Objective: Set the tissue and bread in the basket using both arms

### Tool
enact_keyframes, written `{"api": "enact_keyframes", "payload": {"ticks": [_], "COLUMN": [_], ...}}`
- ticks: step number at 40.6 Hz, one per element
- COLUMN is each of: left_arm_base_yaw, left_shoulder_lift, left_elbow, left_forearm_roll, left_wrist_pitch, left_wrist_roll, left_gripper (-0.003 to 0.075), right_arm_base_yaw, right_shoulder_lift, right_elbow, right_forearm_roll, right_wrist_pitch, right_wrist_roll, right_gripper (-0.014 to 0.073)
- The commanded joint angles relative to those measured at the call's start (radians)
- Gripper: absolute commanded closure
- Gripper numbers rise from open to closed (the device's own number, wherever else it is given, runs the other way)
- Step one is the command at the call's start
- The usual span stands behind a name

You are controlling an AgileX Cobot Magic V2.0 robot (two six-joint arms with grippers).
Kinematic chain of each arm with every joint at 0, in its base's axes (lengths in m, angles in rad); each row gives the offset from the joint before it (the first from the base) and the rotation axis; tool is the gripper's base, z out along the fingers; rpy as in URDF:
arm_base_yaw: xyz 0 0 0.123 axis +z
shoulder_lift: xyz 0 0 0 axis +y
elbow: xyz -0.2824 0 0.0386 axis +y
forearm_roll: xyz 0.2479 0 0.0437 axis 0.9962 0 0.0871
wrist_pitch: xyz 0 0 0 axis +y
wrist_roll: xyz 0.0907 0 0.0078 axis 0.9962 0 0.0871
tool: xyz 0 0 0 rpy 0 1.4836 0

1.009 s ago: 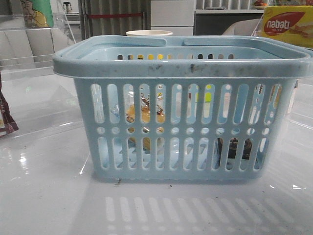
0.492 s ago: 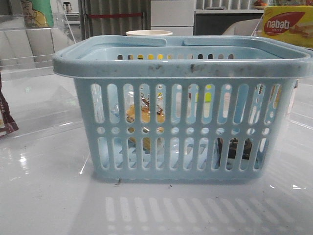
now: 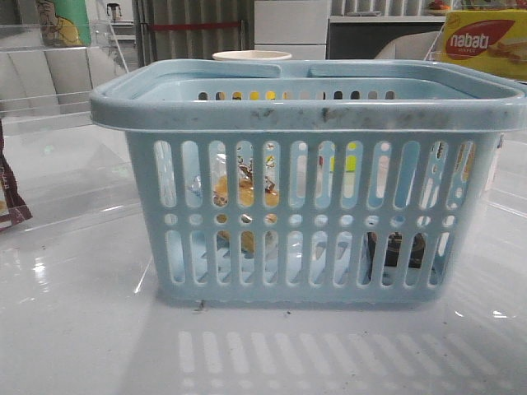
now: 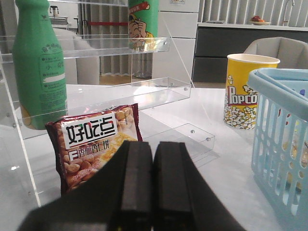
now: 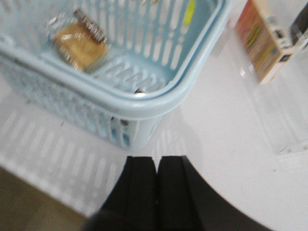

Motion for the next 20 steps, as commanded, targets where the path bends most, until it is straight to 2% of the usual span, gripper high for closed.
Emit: {"api": "enact_keyframes", "payload": {"ticks": [1, 9, 20], "left_arm_base_yaw": [-0.001, -0.001, -0.001], "left_shoulder_lift": [-0.017, -0.017, -0.017], "left_elbow": [0.005, 0.005, 0.005], "left_forearm_roll": [-0.010, -0.010, -0.010], "left_wrist_pitch": [-0.091, -0.091, -0.091], "left_wrist_roll": [-0.002, -0.002, -0.002], "left_gripper": [0.0627, 0.0627, 0.0627], "right_arm_base_yaw": [-0.085, -0.218, -0.255], "right_shoulder_lift": [-0.116, -0.344, -0.534], "right_elbow": [0.085, 0.349, 0.602], "right_forearm_roll": [0.004, 0.005, 0.006], "right_wrist_pitch": [-0.255, -0.495, -0.644], "right_wrist_roll": [-0.009, -0.009, -0.009], "right_gripper": [0.0540, 0.0540, 0.0540]}}
